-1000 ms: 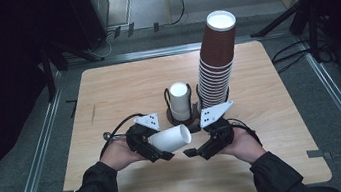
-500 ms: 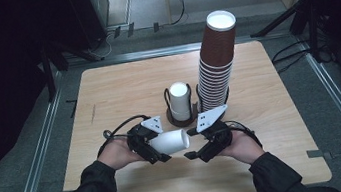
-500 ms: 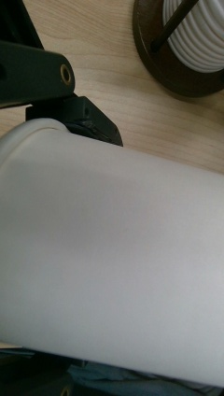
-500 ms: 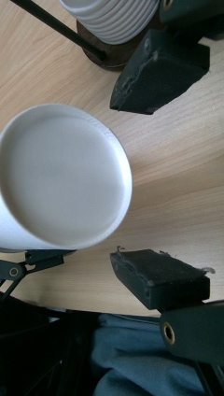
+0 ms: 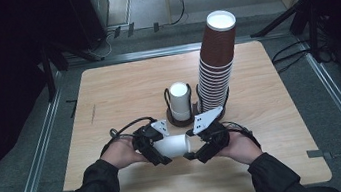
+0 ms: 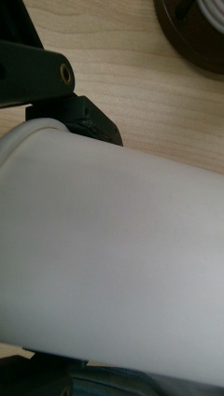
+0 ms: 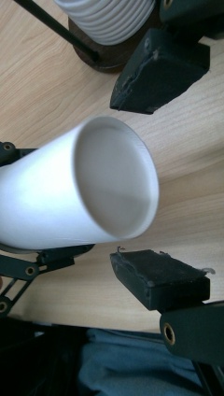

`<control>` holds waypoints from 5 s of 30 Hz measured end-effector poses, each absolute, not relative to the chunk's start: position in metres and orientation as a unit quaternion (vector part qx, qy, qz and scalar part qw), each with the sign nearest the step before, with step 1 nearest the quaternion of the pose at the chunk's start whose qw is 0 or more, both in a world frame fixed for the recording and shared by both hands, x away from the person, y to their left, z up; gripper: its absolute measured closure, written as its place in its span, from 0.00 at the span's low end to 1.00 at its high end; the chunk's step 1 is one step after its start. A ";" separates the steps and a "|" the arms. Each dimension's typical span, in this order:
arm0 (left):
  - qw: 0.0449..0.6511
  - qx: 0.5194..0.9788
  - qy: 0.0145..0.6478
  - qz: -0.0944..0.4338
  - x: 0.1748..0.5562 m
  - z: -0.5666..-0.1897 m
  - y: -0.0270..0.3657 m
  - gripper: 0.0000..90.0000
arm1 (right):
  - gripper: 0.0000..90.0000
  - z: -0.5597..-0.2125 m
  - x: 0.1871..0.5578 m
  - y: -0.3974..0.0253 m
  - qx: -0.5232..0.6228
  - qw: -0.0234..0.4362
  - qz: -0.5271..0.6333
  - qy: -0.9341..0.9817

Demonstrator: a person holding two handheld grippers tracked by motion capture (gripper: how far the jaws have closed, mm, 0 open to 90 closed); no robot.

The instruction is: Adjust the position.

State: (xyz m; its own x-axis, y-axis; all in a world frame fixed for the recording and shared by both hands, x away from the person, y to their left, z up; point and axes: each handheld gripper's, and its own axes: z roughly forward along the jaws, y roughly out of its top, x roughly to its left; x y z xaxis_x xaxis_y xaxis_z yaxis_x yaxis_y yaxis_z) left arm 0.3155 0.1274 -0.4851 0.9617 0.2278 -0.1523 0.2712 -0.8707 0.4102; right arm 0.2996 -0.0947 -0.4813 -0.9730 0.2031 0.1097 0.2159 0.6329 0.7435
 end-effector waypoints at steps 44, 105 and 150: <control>0.255 0.957 0.134 -0.045 0.309 -0.478 0.128 0.02 | 0.37 -0.479 0.294 -0.090 -0.078 0.001 -0.395 -0.915; 0.410 0.902 0.116 -0.074 0.307 -0.450 0.144 0.32 | 0.38 -0.465 0.299 -0.109 -0.088 0.047 -0.479 -0.872; 0.280 0.950 0.128 -0.053 0.316 -0.455 0.140 0.37 | 0.26 -0.486 0.303 -0.106 -0.123 0.025 -0.402 -0.907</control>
